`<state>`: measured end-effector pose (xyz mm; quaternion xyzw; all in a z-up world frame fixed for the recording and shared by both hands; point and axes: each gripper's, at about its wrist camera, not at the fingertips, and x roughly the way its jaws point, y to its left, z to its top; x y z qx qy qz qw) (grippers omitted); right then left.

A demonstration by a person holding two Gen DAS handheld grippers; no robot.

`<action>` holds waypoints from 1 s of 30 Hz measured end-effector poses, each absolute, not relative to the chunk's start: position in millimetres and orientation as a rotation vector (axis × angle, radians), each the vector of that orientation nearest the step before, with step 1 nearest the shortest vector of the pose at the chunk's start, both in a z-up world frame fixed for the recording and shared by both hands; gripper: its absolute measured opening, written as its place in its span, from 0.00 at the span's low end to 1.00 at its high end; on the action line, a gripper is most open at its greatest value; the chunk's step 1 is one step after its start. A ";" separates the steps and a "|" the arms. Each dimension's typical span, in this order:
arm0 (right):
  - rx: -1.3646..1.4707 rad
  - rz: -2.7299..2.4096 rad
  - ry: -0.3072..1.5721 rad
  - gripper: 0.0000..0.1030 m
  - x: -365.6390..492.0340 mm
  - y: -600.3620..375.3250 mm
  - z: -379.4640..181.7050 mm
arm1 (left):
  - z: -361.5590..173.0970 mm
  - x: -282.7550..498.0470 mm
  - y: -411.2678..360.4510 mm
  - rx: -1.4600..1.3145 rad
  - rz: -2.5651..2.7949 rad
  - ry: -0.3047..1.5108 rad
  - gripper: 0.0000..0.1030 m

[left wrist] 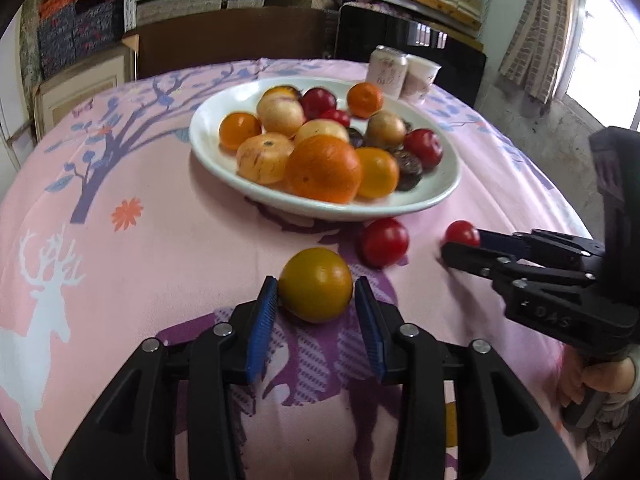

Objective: Organize fruits
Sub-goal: 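Grasp the yellow orange with the left gripper while the right gripper grasps the red tomato, then carry both fruits onto the white plate and open both grippers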

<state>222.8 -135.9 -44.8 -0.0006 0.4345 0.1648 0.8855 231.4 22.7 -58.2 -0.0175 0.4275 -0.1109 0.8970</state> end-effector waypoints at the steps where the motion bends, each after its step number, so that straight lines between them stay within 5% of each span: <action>1: -0.001 0.343 0.903 0.31 222.8 -136.0 -44.8 | -58.8 234.1 27.0 -0.066 -0.237 0.889 0.38; 19: 0.067 0.354 0.799 0.29 197.3 -157.3 -15.2 | -22.7 225.5 25.5 -0.074 -0.257 0.787 0.35; 30: 0.052 0.334 0.740 0.29 281.7 -142.8 26.5 | 20.6 319.9 16.2 -0.018 -0.219 0.754 0.35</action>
